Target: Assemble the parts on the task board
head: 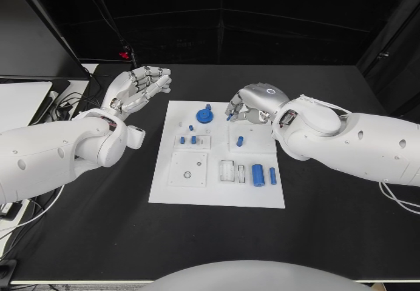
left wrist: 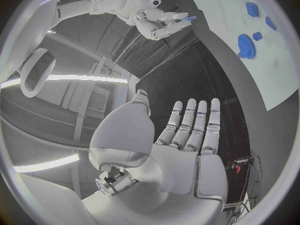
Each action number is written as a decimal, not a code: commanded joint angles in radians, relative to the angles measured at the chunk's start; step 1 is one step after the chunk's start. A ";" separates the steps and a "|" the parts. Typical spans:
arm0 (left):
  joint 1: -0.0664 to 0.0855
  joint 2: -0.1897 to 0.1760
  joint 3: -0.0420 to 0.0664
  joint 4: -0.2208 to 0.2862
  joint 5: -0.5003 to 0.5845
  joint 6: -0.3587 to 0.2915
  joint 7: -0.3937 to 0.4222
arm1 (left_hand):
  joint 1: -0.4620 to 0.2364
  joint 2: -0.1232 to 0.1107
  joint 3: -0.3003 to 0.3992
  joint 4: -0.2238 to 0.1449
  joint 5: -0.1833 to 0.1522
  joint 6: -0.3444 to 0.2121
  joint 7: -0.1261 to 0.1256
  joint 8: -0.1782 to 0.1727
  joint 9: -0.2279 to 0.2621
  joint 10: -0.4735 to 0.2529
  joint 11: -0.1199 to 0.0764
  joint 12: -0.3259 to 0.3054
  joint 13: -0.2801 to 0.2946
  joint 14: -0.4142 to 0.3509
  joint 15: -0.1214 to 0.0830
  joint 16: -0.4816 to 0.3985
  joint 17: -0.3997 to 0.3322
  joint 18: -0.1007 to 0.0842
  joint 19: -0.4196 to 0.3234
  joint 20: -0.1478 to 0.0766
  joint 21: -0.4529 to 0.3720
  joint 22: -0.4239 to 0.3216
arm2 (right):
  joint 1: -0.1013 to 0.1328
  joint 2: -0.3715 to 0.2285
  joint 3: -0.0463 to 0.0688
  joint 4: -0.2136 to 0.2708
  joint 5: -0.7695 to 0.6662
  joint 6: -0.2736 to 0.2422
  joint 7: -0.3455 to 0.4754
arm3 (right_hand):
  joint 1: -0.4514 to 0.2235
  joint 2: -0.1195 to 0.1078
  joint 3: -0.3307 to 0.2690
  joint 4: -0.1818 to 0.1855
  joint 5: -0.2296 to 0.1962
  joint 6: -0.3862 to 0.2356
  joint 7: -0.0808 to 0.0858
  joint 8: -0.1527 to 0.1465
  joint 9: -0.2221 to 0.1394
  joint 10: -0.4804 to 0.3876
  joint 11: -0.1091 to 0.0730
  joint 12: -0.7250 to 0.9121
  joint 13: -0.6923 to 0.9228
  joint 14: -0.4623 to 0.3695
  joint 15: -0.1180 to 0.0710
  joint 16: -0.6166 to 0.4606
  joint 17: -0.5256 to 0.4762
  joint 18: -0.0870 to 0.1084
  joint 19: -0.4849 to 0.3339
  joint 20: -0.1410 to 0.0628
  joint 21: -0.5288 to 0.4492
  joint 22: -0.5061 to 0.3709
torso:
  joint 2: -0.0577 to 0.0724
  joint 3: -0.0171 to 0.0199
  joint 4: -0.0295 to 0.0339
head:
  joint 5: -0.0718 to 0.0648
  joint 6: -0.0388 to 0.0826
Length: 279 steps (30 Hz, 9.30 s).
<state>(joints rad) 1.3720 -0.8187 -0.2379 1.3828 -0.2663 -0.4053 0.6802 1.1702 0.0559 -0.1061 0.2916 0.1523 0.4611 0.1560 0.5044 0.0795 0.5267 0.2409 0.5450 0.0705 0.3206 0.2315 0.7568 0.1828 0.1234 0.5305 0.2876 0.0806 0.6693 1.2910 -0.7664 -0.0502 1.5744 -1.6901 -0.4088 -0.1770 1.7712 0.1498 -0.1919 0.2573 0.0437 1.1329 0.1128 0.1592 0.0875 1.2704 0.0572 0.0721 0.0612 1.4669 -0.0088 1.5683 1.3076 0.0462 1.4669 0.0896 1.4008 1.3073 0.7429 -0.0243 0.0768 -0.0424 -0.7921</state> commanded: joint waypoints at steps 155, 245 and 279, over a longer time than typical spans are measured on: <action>0.002 0.005 0.001 -0.004 0.003 0.003 0.023 | 0.012 0.017 -0.017 0.000 0.007 -0.011 0.128 0.015 -0.004 -0.010 0.002 0.017 -0.002 -0.007 0.002 0.016 -0.014 -0.005 0.008 0.001 0.006 -0.005 | -0.129 0.199 -0.024 -0.047 -0.133 0.197 0.041 | -0.001 -0.012 0.023 0.004 0.003 -0.068 0.010 -0.058 -0.016 -0.100 0.031 -0.015 -0.003 0.104 0.021 0.002 0.263 0.000 0.028 0.018 -0.048 0.187 | 0.000 -0.0004 -0.0023 | 0.085 -0.081; 0.002 -0.004 0.001 -0.013 0.003 -0.003 0.037 | 0.024 0.026 -0.026 -0.001 0.020 -0.012 0.127 0.027 -0.005 -0.011 0.001 0.030 -0.003 -0.006 0.001 0.027 -0.026 -0.004 0.010 0.001 0.007 -0.009 | -0.047 -0.028 -0.023 -0.040 0.122 0.194 -0.001 | -0.141 -0.059 0.023 -0.025 0.003 -0.205 0.093 -0.071 -0.013 -0.235 0.083 0.035 0.008 0.104 0.066 0.002 0.263 0.014 0.009 0.069 -0.107 0.161 | -0.003 -0.0007 -0.0028 | 0.040 -0.081; 0.002 -0.001 0.001 -0.015 0.003 0.005 0.029 | 0.029 0.026 -0.030 -0.002 0.026 -0.013 0.127 0.030 -0.006 -0.013 0.001 0.033 -0.003 -0.007 0.001 0.031 -0.030 -0.004 0.010 0.001 0.008 -0.010 | -0.052 -0.008 -0.024 -0.049 0.100 0.220 -0.031 | -0.123 -0.050 0.028 -0.012 0.003 -0.139 0.065 -0.055 -0.010 -0.152 0.056 0.035 0.001 0.104 0.042 0.002 0.263 0.015 0.009 0.046 -0.111 0.159 | -0.002 0.0000 -0.0033 | 0.035 -0.077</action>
<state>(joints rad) 1.3721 -0.8206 -0.2379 1.3678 -0.2660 -0.4052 0.6804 1.1940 0.0795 -0.1313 0.2890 0.1740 0.4542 0.1559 0.5277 0.0747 0.5196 0.2407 0.5731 0.0685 0.3206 0.2315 0.7838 0.1543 0.1234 0.5341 0.2912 0.0846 0.6608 1.2374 -0.7743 -0.0741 1.5235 -1.5788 -0.1888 -0.1981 1.6461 0.1017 -0.1645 0.2383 0.0437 0.9891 0.1759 0.1036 0.0783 1.1134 0.1107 0.1109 0.0629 1.4651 0.0389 1.5685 1.3080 0.0464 1.4648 0.1412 1.2928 1.3073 0.7410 -0.0246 0.0732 -0.0059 -0.8685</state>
